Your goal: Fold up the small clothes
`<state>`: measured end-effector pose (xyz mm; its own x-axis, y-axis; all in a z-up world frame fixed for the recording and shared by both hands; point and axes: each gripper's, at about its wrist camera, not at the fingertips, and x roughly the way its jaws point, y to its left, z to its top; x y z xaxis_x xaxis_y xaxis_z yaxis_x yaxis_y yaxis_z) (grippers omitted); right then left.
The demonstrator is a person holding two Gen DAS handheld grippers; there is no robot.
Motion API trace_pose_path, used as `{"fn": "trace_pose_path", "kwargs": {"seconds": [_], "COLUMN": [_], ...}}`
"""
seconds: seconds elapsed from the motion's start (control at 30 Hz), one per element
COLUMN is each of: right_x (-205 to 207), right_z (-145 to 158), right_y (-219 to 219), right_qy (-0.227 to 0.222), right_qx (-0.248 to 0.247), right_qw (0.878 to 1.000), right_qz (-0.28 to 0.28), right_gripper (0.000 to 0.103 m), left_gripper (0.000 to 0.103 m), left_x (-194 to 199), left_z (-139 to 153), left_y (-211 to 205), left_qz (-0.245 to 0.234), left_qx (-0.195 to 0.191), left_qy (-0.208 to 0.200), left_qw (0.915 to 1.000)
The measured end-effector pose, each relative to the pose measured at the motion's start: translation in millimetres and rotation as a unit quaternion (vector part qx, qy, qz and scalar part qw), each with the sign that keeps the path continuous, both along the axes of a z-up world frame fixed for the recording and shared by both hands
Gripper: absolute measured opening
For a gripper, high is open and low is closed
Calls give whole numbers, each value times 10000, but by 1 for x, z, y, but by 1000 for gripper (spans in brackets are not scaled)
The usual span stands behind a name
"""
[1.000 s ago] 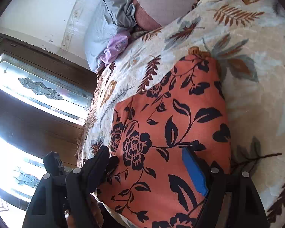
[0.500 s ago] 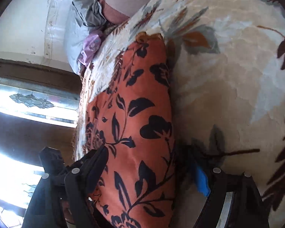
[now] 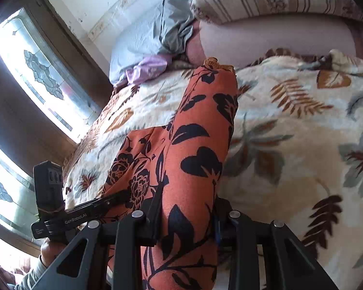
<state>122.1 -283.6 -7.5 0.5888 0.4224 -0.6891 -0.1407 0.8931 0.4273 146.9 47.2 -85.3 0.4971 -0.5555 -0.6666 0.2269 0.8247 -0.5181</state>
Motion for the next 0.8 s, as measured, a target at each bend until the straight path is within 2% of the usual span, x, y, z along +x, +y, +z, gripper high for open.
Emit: {"fn": "trace_pose_path", "kwargs": {"seconds": [0.07, 0.13, 0.17, 0.2, 0.23, 0.27, 0.3, 0.33, 0.37, 0.47, 0.53, 0.57, 0.63, 0.67, 0.7, 0.73, 0.8], "right_x": [10, 21, 26, 28, 27, 21, 13, 3, -4, -16, -20, -19, -11, -2, 6, 6, -6], "right_z": [-2, -26, -44, -64, -81, -95, -102, -102, -95, -62, -40, -35, -45, -64, -89, -99, -80], "right_y": [-33, -68, -83, -97, -110, -122, -131, -135, -138, -129, -112, -104, -82, -76, -71, -71, -68], "right_qy": [42, 310, 547, 812, 1070, 1288, 1304, 1169, 1006, 428, 97, 10, 131, 500, 1108, 1258, 855], "right_qx": [187, 551, 547, 444, 387, 451, 673, 819, 791, 1113, 1305, 1402, 1490, 1444, 1377, 1433, 1360], "right_qw": [9994, 9966, 9944, 9907, 9850, 9792, 9763, 9760, 9772, 9817, 9846, 9853, 9859, 9858, 9815, 9778, 9828], "right_qz": [-275, -532, -719, -1001, -1294, -1504, -1590, -1642, -1697, -1488, -1162, -978, -757, -691, -737, -865, -916], "right_gripper": [33, 35, 41, 53, 56, 56, 56, 56, 56, 56, 67, 78, 85, 89, 88, 87, 87], "left_gripper": [29, 33, 40, 42, 43, 48, 49, 55, 60, 60, 62, 64, 65, 67, 67, 67, 66], "left_x": [16, 32, 39, 46, 50, 48, 41, 34, 26, 4, -6, -8, -7, -4, -5, -7, -15], "left_z": [8, 0, -12, -29, -46, -55, -51, -45, -37, -15, -10, -16, -39, -47, -48, -44, -32], "left_y": [-28, -55, -68, -80, -89, -89, -82, -76, -70, -56, -53, -54, -58, -59, -58, -57, -58], "left_qz": [-99, -168, -196, -293, -336, -361, -238, -135, -69, 38, 35, 31, -17, -27, 35, 84, 119], "left_qx": [-3, 169, 378, 703, 1116, 1102, 932, 997, 1134, 1251, 1331, 1413, 1745, 1731, 1634, 1630, 1782], "left_qy": [-38, 98, 279, 586, 961, 1101, 932, 763, 629, 192, 53, 78, 318, 406, 416, 431, 277], "left_qw": [9999, 9997, 9987, 9954, 9885, 9871, 9910, 9920, 9915, 9920, 9911, 9899, 9841, 9841, 9857, 9857, 9835]}}
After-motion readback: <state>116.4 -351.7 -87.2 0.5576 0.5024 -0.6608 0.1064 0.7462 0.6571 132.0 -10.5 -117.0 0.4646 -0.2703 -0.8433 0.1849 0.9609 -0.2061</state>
